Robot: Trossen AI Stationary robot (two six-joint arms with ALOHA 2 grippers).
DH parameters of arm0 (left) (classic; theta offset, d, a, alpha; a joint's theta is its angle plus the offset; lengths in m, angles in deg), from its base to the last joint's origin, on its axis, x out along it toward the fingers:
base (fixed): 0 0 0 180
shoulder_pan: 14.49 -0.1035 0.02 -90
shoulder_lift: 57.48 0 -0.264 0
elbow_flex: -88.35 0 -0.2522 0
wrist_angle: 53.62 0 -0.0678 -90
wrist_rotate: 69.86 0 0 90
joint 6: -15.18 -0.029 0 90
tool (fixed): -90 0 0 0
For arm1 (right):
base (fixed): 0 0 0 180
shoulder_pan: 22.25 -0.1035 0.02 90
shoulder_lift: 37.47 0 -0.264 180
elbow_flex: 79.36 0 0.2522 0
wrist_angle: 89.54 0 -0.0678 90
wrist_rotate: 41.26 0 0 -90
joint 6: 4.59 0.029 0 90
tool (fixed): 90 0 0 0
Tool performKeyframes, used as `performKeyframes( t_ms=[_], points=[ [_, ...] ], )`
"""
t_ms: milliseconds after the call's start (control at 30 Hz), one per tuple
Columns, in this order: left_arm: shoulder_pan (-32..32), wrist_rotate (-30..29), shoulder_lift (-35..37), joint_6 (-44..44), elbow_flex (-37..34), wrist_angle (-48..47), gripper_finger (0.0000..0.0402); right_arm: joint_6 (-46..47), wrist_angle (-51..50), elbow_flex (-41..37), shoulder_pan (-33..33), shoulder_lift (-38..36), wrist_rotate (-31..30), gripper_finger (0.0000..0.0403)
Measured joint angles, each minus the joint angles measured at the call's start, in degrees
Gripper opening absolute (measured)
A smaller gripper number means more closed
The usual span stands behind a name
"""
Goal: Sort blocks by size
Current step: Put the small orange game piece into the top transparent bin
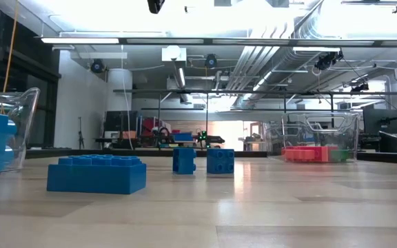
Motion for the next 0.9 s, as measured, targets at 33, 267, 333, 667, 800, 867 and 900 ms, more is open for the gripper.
performKeyframes(
  t_ms=[33, 267, 333, 667, 800, 867, 900],
  points=[
    [0.0, 0.0, 0.0, 0.01, -0.01, 0.0, 0.028, -2.25, -0.38, 0.0, 0.24, 0.09, 0.52, 0.0322],
    [0.0, -0.07, 0.0, 0.46, 0.01, -0.5, 0.028, -9.46, -3.54, 0.04, 1.01, 0.18, 1.05, 0.0322],
    [0.0, -0.07, 0.0, 0.47, 0.01, -0.84, 0.028, -10.79, -3.97, 0.04, 0.92, 0.18, 0.9, 0.0322],
    [0.0, -0.2, 0.0, 0.46, 0.01, -1.7, 0.028, -11.85, -5.21, 0.07, 0.94, 0.14, 0.4, 0.0322],
    [0.0, -0.2, 0.0, 0.45, 0.01, -1.67, 0.028, -8.86, -5.84, 0.04, 0.98, 0.25, -0.02, 0.0322],
    [0.0, -0.22, 0.0, 0.43, 0.01, -1.67, 0.028, -7.38, -6.36, 0.13, 0.98, 0.91, 0.16, 0.0322],
    [0.0, -0.22, 0.0, 0.43, 0.01, -1.67, 0.028, -6.42, -6.5, 0.13, 1.0, 1.54, 0.71, 0.0322]
  ],
)
